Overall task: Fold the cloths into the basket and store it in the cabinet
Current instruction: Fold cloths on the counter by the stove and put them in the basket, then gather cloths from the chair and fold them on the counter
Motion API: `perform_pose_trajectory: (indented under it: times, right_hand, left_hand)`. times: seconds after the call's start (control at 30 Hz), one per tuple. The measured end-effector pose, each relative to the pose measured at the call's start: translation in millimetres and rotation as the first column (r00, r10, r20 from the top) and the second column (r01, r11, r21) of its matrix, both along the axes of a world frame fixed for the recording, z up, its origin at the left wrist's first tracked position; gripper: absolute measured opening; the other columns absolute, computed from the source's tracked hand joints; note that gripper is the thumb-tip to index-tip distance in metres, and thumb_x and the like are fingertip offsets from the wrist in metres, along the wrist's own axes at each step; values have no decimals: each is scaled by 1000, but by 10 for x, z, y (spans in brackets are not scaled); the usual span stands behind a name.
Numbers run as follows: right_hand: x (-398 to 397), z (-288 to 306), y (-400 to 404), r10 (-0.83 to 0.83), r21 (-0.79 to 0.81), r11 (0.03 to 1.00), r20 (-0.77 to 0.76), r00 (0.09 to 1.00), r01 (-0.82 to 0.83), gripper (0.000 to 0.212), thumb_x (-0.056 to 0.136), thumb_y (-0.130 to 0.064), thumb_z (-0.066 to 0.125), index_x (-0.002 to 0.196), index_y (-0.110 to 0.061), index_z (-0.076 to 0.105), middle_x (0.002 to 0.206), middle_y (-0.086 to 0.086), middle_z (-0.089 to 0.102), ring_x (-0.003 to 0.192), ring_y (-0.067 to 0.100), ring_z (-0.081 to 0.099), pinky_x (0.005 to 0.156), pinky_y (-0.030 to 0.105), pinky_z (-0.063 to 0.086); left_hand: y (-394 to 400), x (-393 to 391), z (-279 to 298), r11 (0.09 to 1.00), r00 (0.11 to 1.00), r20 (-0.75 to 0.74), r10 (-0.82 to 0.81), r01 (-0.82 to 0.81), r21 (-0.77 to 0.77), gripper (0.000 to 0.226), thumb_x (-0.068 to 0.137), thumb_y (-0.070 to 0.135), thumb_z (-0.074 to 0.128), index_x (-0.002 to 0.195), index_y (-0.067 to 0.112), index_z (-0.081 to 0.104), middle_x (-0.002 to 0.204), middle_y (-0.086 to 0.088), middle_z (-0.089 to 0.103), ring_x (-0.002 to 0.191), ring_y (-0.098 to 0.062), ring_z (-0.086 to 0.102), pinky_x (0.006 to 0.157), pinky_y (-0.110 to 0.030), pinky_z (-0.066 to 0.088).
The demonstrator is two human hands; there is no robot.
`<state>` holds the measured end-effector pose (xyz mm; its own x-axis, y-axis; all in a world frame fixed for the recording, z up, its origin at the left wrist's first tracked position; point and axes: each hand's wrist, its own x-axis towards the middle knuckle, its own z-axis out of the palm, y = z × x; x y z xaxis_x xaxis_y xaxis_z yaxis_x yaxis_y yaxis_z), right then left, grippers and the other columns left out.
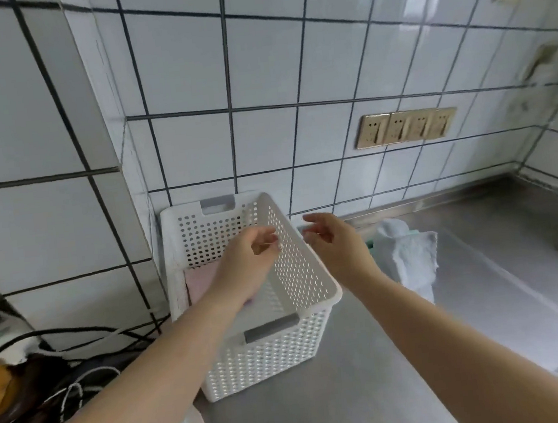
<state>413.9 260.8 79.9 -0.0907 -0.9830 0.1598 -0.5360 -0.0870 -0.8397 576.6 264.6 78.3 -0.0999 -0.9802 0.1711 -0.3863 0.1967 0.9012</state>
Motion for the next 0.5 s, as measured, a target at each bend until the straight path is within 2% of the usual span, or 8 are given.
perform_pose_trajectory:
  times: [0.07, 0.13, 0.17, 0.23, 0.3, 0.33, 0.4, 0.5]
  right_hand:
    - [-86, 18, 373, -81, -12, 997, 5, 997, 81, 29, 92, -18, 53, 119, -27, 58, 98, -12, 65, 87, 1, 60, 68, 7, 43]
    - [-196, -31, 765, -157, -28, 987, 26, 987, 158, 27, 92, -18, 55, 117, -27, 59, 98, -10, 66, 91, 6, 62, 78, 19, 49]
    - [-239, -56, 908, -191, -30, 981, 49, 980, 193, 26, 91, -19, 55, 114, -29, 60, 97, -10, 67, 90, 7, 63, 78, 23, 51]
    - [-362, -106, 1344, -275, -37, 960, 65, 959, 278, 24, 91, -19, 56, 109, -34, 60, 92, -12, 66, 82, 4, 62, 74, 20, 51]
    - [-479, -147, 1695, -330, -32, 942, 62, 942, 333, 24, 91, -20, 57, 109, -34, 60, 91, -14, 66, 81, 2, 62, 74, 18, 51]
    - [-581, -187, 1980, -376, -22, 926, 68, 924, 378, 24, 91, -20, 57, 109, -36, 60, 93, -12, 67, 85, 5, 63, 77, 23, 53]
    - [-749, -258, 2394, -437, 3, 899, 70, 897, 438, 25, 91, -19, 57, 104, -41, 57, 97, -8, 67, 92, 11, 64, 83, 34, 54]
    - [-1021, -434, 3143, -571, 37, 821, 75, 818, 570, 25, 91, -16, 57, 104, -38, 58, 98, -6, 68, 93, 14, 65, 83, 36, 55]
  left_hand:
    - [220, -63, 73, 996, 996, -10, -84, 84, -33, 23, 90, 16, 61, 112, 19, 60, 93, 19, 58, 86, 10, 53, 73, -5, 46]
    - [466, -178, 128, 983, 983, -41, -181, 179, -48, 20, 89, 13, 61, 109, 20, 61, 94, 15, 61, 88, 6, 56, 81, -12, 48]
    - [553, -238, 144, 975, 974, -54, -220, 218, -47, 20, 89, 12, 61, 108, 20, 61, 95, 13, 63, 88, 4, 58, 83, -15, 48]
    - [833, -419, 154, 951, 948, -74, -310, 307, -48, 19, 88, 10, 62, 105, 19, 62, 96, 7, 66, 89, -4, 61, 85, -19, 49]
    - [1061, -579, 126, 921, 916, -98, -388, 384, -62, 18, 87, 7, 63, 101, 19, 62, 95, 3, 67, 88, -8, 62, 84, -15, 47]
    - [1247, -706, 89, 894, 889, -99, -448, 444, -56, 18, 87, 7, 63, 100, 18, 62, 94, 3, 66, 87, -7, 62, 82, -11, 47]
    - [1504, -884, 9, 846, 841, -93, -532, 531, -40, 19, 87, 6, 63, 105, 13, 63, 93, 3, 66, 85, -3, 61, 79, -4, 45]
    - [1919, -1189, -203, 759, 757, -116, -643, 651, 36, 20, 87, 3, 62, 106, 8, 61, 93, -1, 64, 78, 8, 60, 78, -3, 44]
